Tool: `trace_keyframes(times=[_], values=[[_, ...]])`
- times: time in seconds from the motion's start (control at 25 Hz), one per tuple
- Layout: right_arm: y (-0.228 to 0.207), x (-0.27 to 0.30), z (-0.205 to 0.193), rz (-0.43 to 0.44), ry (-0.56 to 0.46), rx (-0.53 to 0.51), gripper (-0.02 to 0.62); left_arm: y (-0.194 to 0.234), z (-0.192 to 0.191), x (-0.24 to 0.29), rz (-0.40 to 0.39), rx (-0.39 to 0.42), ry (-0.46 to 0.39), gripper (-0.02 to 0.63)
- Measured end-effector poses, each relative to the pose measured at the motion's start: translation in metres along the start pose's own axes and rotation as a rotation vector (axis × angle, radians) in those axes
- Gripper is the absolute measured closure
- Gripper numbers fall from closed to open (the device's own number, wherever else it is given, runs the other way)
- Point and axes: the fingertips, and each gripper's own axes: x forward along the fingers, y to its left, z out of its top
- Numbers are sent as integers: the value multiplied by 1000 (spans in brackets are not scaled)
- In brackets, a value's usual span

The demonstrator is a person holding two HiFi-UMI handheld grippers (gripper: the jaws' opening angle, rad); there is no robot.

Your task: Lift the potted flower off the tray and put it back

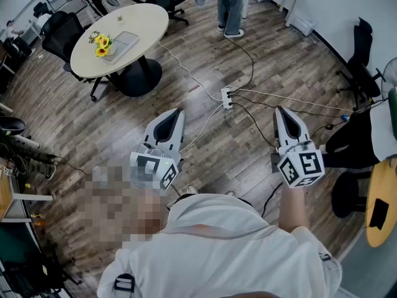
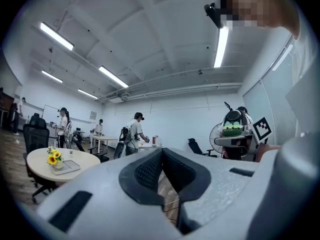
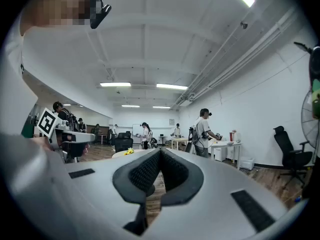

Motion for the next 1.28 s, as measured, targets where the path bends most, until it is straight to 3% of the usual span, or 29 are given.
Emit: trace_keyframes(times=[0.68,1.04,1.28], values=[[18,7,-3,22,-19,10,594,7,-12,-14,8,-21,11,600],[54,40,-7,47,2,-5,594,49,-14,-31,30,-36,7,600],[101,67,-11,63,8,-23,594,97,-21,-55,37,-54,6,600]])
